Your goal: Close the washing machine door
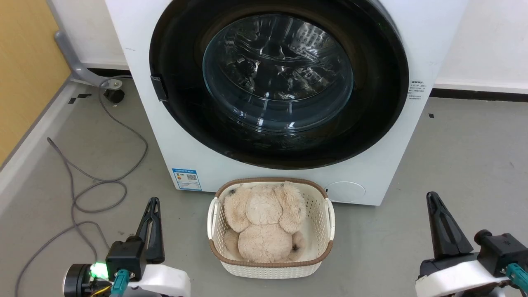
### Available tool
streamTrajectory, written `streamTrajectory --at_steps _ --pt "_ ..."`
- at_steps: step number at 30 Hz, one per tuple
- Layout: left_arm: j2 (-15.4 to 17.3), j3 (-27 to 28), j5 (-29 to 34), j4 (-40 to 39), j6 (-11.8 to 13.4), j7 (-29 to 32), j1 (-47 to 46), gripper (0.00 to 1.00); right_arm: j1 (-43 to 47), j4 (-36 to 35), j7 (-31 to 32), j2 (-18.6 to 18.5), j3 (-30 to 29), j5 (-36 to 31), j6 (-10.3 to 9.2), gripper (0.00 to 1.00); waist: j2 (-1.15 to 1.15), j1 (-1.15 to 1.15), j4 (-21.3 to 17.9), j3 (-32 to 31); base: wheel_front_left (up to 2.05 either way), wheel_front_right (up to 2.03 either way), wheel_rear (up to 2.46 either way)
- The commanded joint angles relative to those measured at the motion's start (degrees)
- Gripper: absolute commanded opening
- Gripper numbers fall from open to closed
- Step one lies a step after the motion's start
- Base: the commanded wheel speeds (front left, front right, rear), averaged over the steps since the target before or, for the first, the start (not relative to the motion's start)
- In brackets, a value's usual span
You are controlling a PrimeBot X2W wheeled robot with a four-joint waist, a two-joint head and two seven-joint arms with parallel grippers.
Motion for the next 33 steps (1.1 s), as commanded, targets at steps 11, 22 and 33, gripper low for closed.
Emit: streamTrajectory --at_steps 11,22,33 --pt "-0.3 0.5 0.2 -0.5 -0.8 1.8 0.0 0.00 -0.1 -0.5 1.8 0.1 0.4 -0.8 -0.02 0.00 0.00 0.00 -0.2 0.0 0.00 0.00 0.00" --pt "-0.5 0.9 0.3 -0.8 -1.5 3.0 0.0 0.00 -0.1 -0.7 3.1 0.1 0.7 -1.5 -0.02 0.00 0.00 0.00 -0.5 0.1 0.00 0.00 0.00" --pt "-0.6 1.2 0.3 -1.1 -2.2 4.3 0.0 0.00 -0.1 -0.8 4.4 0.2 1.0 -2.1 -0.03 0.00 0.00 0.00 -0.7 0.1 0.00 0.00 0.00"
